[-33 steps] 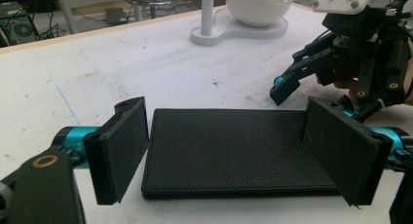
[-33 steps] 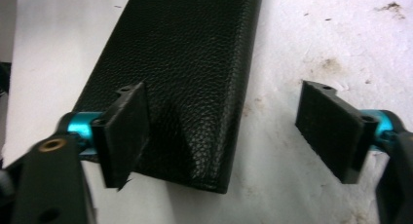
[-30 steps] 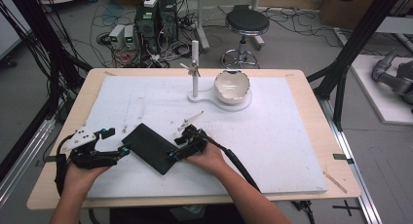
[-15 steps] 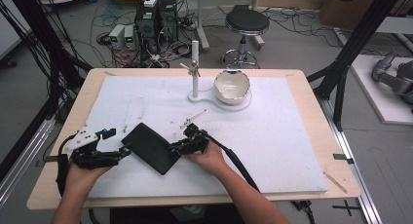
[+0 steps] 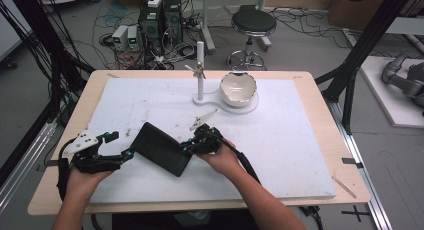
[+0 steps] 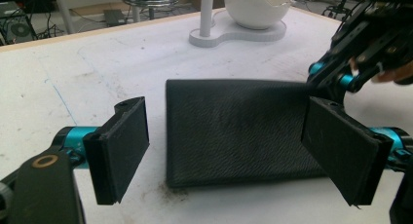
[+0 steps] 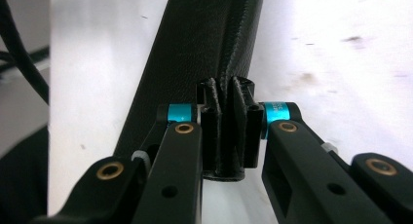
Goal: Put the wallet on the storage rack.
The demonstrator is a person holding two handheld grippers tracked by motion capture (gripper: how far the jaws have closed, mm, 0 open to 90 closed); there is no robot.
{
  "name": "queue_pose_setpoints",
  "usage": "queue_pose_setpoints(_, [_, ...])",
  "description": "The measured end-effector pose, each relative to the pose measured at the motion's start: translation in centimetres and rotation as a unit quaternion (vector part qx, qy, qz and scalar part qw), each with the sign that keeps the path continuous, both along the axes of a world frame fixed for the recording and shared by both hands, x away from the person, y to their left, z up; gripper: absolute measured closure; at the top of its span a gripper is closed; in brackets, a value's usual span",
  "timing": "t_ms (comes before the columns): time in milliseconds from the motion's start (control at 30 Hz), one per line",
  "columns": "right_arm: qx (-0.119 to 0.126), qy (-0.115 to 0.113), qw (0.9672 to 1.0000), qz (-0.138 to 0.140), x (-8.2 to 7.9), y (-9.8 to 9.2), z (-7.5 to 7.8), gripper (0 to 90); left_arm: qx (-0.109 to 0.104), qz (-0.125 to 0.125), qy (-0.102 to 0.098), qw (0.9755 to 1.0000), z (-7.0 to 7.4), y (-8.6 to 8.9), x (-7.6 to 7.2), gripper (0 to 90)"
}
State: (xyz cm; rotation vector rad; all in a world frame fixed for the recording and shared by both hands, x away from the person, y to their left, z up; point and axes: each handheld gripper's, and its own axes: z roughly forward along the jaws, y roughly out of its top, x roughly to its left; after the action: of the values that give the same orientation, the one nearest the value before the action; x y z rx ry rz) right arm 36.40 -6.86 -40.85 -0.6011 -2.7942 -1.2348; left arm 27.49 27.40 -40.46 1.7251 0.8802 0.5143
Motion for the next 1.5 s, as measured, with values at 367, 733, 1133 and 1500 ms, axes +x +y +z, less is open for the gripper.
queue_pose_setpoints(367, [0.014,-0.034,0.999,-0.026,-0.2,-6.0,2.4,84.7,-0.031,-0.039,-0.008,0.9987,0.5,-1.8,0.9,17.6])
queue_pose_setpoints(733, [0.03,-0.081,0.9961,-0.016,-1.7,-11.4,4.1,84.9,-0.02,-0.096,0.005,0.9952,1.0,-6.3,3.3,17.6])
queue_pose_setpoints(1133, [0.073,-0.103,0.992,0.008,-3.1,-14.5,4.3,85.0,-0.024,-0.145,0.018,0.989,0.7,-9.6,5.0,17.6])
queue_pose_setpoints(1500, [0.095,-0.134,0.9841,0.067,-4.1,-14.7,4.7,84.9,-0.038,-0.182,0.027,0.9821,0.4,-10.5,5.5,17.8])
